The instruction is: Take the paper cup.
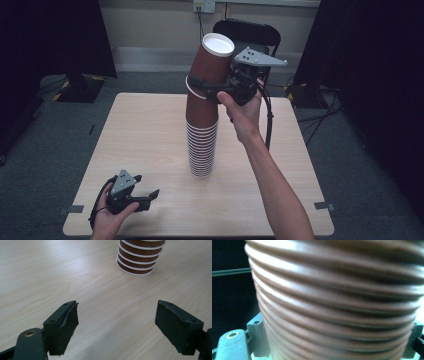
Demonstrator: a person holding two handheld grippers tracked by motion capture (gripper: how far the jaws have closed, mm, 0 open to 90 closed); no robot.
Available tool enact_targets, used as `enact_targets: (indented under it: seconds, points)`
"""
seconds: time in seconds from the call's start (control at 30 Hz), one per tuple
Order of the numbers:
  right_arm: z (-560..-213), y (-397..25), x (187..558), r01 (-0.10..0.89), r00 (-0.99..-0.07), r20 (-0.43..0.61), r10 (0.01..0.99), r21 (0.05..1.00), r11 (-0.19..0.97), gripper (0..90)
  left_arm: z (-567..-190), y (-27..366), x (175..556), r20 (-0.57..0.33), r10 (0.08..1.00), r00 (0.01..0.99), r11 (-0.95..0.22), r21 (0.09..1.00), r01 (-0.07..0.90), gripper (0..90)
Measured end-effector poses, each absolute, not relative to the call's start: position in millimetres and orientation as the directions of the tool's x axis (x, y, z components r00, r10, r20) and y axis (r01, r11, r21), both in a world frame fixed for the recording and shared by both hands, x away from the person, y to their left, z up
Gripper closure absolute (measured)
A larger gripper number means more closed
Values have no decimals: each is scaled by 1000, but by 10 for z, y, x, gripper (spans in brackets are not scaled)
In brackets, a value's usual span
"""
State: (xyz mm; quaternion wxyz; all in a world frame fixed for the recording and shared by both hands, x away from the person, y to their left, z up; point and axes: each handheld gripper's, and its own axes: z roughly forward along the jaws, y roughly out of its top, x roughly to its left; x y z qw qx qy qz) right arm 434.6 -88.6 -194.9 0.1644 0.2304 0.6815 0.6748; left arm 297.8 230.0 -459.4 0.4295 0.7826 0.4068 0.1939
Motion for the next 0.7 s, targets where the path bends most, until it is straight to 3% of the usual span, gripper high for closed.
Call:
enact_targets:
  seconds: [0.27, 0.7]
  points:
    - [-1865, -989, 4351, 90, -834, 119, 539, 993, -80, 124, -4592, 2300, 2980, -47, 801, 597, -301, 830, 470, 189]
    - [-1853, -1219, 4347, 91, -792, 119, 598, 993, -76, 126, -4577, 2300, 2973, -45, 795, 606, -305, 833, 462, 187]
